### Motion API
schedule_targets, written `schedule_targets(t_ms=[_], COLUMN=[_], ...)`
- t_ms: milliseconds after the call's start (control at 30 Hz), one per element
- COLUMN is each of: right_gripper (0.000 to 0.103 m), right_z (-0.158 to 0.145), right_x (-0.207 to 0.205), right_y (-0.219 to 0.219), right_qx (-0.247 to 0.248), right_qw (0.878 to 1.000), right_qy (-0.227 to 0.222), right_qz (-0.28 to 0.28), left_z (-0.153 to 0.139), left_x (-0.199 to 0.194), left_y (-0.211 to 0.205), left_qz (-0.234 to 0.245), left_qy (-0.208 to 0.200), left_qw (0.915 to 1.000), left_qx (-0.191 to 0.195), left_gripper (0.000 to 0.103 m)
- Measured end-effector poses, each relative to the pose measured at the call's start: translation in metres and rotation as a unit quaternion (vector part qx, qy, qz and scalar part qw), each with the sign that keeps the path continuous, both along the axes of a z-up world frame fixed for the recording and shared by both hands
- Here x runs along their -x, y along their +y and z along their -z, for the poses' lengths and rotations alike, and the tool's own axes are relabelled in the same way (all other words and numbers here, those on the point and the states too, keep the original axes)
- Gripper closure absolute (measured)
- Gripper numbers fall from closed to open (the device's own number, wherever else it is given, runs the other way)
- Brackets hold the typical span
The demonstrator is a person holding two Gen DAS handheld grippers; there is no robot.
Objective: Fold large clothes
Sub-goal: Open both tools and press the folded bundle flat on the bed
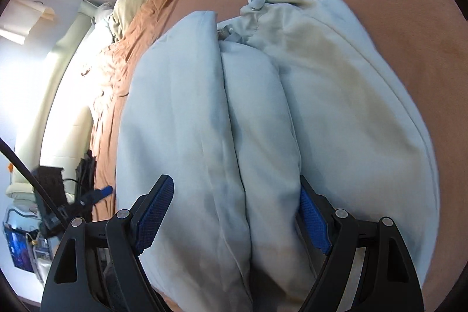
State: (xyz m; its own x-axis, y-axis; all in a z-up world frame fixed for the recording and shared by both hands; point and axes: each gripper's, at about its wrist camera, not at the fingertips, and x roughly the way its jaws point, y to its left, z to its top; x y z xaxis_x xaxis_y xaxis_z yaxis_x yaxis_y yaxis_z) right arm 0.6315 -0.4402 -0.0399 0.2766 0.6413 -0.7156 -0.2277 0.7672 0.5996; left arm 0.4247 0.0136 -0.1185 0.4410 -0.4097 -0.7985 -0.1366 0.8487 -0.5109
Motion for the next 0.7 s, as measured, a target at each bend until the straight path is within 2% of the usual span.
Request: schedule_targets(t_ms=[133,200,333,367,400,433,500,600,700], right_gripper=[0.022,0.034,0.044,0.051,0.063,0.068,0.087,0.096,0.098], right_z=[-0.009,-0.009,0.002,0.005,0.007,0.007,0.006,-0.006,-0.024], right_x=[-0.019,-0.025,-0.033,-0.035,-0.037,-0.04,-0.041,-0.033,-0.016], right_y=[0.005,0.01,0.03,0.034,0.036,0.037,0.034,0.026,0.013], right_qx=[0.003,-0.006,0.007,0.015,0.025,0.035,0.031,0.016,0.022], right_qw=[1.0,1.0,0.999,0.999,0.999,0.998,0.999,0.999,0.998], right_qy=[-0.009,-0.004,0.003,0.002,0.0,-0.003,-0.006,-0.029,-0.061], right_qz=[-0.009,-0.022,-0.047,-0.05,-0.048,-0.043,-0.035,-0.026,-0.026], left_z=[0.02,0.027,0.03,0.03,0.029,0.028,0.027,0.025,0.02], left_x=[-0.004,-0.005,-0.006,-0.006,-0.002,-0.002,-0.003,-0.006,-0.006], left_y=[-0.002,-0.005,-0.013,-0.014,-0.014,-0.014,-0.014,-0.016,-0.022], left_qz=[0.001,0.004,0.011,0.011,0.012,0.012,0.012,0.017,0.021], left_qy=[0.024,0.029,0.027,0.027,0.027,0.027,0.028,0.027,0.023], left_qw=[0.9996,0.9992,0.9989,0.999,0.999,0.999,0.999,0.9991,0.9994], left_qx=[0.017,0.028,0.037,0.034,0.033,0.032,0.033,0.029,0.019], left_gripper=[0.04,0.04,0.04,0.04,0.04,0.04,0.04,0.04,0.04])
